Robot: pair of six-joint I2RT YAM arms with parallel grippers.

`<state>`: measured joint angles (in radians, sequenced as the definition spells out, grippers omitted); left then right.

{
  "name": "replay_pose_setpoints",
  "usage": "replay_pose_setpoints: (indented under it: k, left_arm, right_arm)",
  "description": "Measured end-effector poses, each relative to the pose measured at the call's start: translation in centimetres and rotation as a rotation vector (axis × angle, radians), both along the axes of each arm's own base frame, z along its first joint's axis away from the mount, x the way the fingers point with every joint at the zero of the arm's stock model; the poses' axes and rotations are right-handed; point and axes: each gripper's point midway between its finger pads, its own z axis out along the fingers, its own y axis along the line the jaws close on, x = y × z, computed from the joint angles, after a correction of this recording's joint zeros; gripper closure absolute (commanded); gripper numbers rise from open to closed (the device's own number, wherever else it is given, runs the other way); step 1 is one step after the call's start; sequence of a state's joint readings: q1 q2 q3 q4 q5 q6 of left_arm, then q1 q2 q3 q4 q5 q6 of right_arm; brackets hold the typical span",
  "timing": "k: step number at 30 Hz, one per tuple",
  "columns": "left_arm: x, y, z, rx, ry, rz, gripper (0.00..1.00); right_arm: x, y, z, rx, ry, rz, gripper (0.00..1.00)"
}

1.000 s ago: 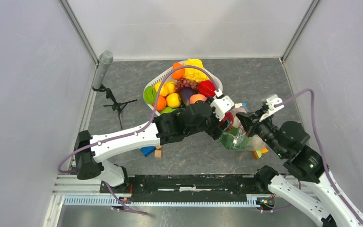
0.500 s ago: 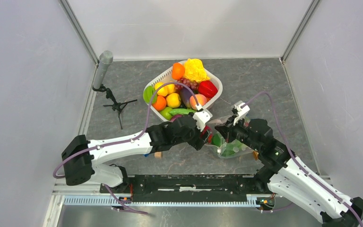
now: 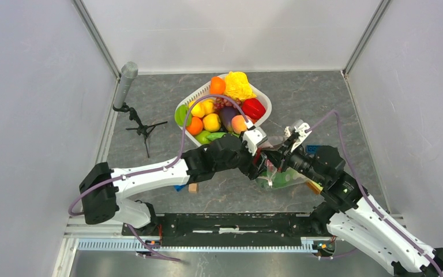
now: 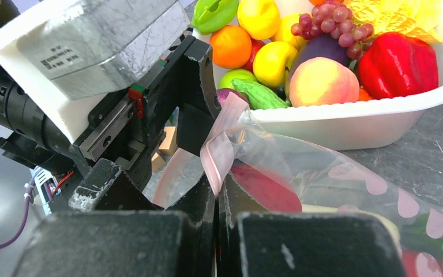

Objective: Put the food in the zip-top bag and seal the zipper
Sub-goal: Place the fake fruit in the zipper food storage bag, then adjust the zipper food storage bag at the center of the board.

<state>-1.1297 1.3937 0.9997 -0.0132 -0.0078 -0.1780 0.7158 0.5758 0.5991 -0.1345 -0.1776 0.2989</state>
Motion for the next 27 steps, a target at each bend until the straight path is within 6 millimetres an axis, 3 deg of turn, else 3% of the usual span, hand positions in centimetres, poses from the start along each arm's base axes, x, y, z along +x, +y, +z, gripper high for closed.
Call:
replay_pose_setpoints:
  k: [6,8,16,21,27]
  left_arm:
    - [-0.3,-1.0,0.9,-0.049,0.002,-0.033,0.15]
    - [-0.3,-1.2,1.3,-0.059,0.001,-0.038,0.01]
    - [0.8,-0.3,4.3,-0.130,-0.018,-0.035,0.00]
    - [0.8,1.3,7.8,-0.199,-0.059,-0.020,0.00]
    - [-0.4,4.9,14.9,-0.344,-0.170,0.014,0.00]
  right_arm:
    - [0.5,-0.8,0.5,0.050,-0.010,-0.064,1.00]
    - [0.8,-1.2,0.7,0.065,-0.009,-0.100,1.00]
    - [2.4,-3.2,0.9,0.128,0.007,-0.261,1.00]
    - [3.3,-5.3,1.9,0.146,-0.013,-0.387,1.00]
    - [3.8,-10.3,8.1,0.205,-0.086,-0.622,1.00]
